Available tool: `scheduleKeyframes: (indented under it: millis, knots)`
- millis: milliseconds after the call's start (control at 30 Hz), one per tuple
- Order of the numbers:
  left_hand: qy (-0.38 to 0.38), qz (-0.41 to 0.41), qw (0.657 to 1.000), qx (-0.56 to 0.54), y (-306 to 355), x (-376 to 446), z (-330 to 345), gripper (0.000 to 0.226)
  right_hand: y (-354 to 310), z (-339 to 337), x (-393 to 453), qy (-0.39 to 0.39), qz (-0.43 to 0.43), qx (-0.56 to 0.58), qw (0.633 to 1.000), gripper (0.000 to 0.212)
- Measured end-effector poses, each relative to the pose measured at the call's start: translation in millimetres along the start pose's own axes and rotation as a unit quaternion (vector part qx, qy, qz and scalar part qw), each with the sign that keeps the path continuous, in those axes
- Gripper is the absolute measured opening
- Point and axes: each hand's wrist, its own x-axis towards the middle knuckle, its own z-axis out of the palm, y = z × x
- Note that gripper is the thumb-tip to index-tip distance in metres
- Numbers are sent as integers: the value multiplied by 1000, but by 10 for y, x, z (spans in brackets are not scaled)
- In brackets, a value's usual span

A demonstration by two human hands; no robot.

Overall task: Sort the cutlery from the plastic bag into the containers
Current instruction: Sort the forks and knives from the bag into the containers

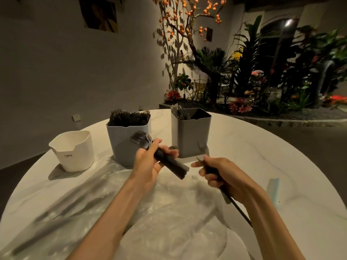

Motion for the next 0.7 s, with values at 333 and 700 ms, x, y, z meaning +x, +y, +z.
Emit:
scheduleKeyframes:
  millis: [333,700]
  knots:
    - [-160,-130,973,100,-30,-162,104,26,-119,192,-106,-17,-194,154,969,29]
    - [-195,-139,950,198,-181,-262,178,25,-5,329,-23,82,-210,43,973,32]
